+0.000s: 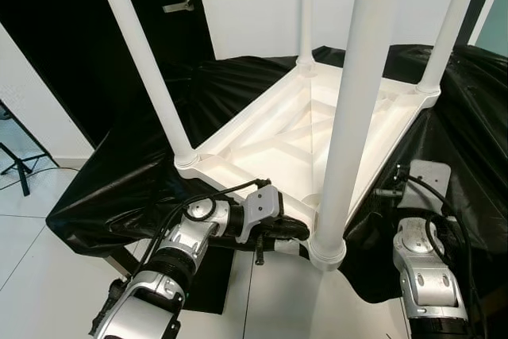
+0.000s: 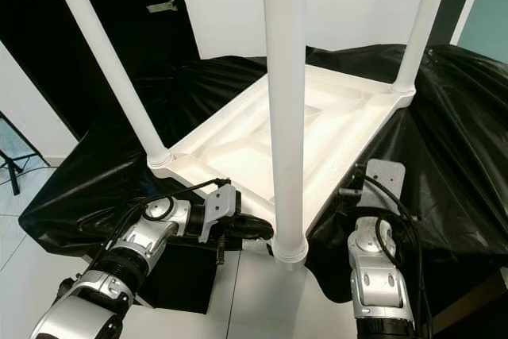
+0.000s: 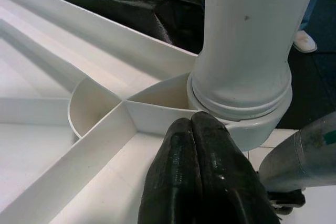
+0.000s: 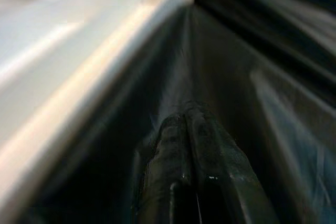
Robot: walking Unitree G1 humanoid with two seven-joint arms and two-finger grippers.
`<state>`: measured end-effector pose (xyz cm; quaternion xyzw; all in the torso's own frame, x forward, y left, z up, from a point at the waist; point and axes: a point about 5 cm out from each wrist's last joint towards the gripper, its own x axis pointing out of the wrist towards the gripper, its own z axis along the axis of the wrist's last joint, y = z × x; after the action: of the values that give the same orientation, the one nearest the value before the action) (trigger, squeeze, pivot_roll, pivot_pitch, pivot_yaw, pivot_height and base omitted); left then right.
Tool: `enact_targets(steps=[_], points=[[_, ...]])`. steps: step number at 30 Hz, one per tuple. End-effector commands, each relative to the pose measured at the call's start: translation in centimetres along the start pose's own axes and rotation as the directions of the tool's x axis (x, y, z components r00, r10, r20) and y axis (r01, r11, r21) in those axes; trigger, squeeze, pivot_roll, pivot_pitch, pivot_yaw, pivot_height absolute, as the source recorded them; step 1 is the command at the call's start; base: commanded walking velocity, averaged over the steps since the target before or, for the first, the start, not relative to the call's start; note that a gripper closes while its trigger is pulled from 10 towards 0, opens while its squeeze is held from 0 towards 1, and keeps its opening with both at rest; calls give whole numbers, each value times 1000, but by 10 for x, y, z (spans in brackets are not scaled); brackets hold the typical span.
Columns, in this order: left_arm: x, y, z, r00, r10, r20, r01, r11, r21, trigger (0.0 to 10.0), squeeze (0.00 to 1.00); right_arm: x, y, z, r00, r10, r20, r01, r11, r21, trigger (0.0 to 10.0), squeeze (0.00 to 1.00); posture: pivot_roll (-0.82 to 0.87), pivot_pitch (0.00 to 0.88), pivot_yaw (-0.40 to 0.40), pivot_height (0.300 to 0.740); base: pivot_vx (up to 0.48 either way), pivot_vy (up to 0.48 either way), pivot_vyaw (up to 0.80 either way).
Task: Building children table
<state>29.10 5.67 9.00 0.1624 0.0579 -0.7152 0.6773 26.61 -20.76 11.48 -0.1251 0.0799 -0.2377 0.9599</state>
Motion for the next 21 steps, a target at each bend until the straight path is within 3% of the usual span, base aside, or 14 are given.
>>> enact_targets(steps=[1, 8, 12, 13, 15, 17, 18, 20, 21], points=[[13, -8, -33, 948, 287, -137, -300, 950, -86, 10000, 0, 1, 4, -1, 1000, 24, -20, -24, 1000, 16, 10000, 0, -94, 0, 103, 740, 0, 0, 0], [8, -12, -31, 960, 272, -69, -279, 951, -132, 10000, 0, 3, 9, 0, 997, 69, -24, -69, 998, 4, 10000, 0, -91, 0, 102, 740, 0, 0, 0], [4, -14, -32, 960, 274, -62, -280, 949, -142, 10000, 0, 2, 13, -17, 983, 111, -147, -121, 991, -57, 10000, 0, -89, 0, 100, 740, 0, 0, 0], [4, -14, -32, 960, 274, -62, -280, 949, -142, 10000, 0, 2, 13, -17, 983, 111, -147, -121, 991, -57, 10000, 0, -89, 0, 100, 740, 0, 0, 0], [2, -15, -31, 959, 280, -49, -284, 947, -150, 10000, 0, -1, 10, -35, 959, 101, -264, -118, 992, -50, 10000, 0, -86, 0, 98, 740, 0, 0, 0], [2, -15, -31, 958, 283, -44, -287, 946, -154, 10000, 0, -3, 8, -41, 949, 96, -300, -116, 992, -47, 10000, 0, -87, 0, 98, 740, 0, 0, 0], [0, -13, -27, 953, 304, -7, -300, 937, -178, 10000, 0, -6, 5, -49, 936, 85, -340, -103, 994, -34, 10000, 0, -88, 0, 98, 740, 0, 0, 0], [-1, -13, -25, 950, 312, 12, -304, 934, -187, 10000, 0, -7, 4, -50, 935, 83, -344, -100, 994, -32, 10000, 0, -88, 0, 98, 740, 0, 0, 0], [-1, -12, -19, 946, 319, 63, -301, 933, -194, 10000, 0, -7, 4, -49, 937, 82, -339, -98, 995, -32, 10000, 0, -92, 0, 97, 740, 0, 0, 0]])
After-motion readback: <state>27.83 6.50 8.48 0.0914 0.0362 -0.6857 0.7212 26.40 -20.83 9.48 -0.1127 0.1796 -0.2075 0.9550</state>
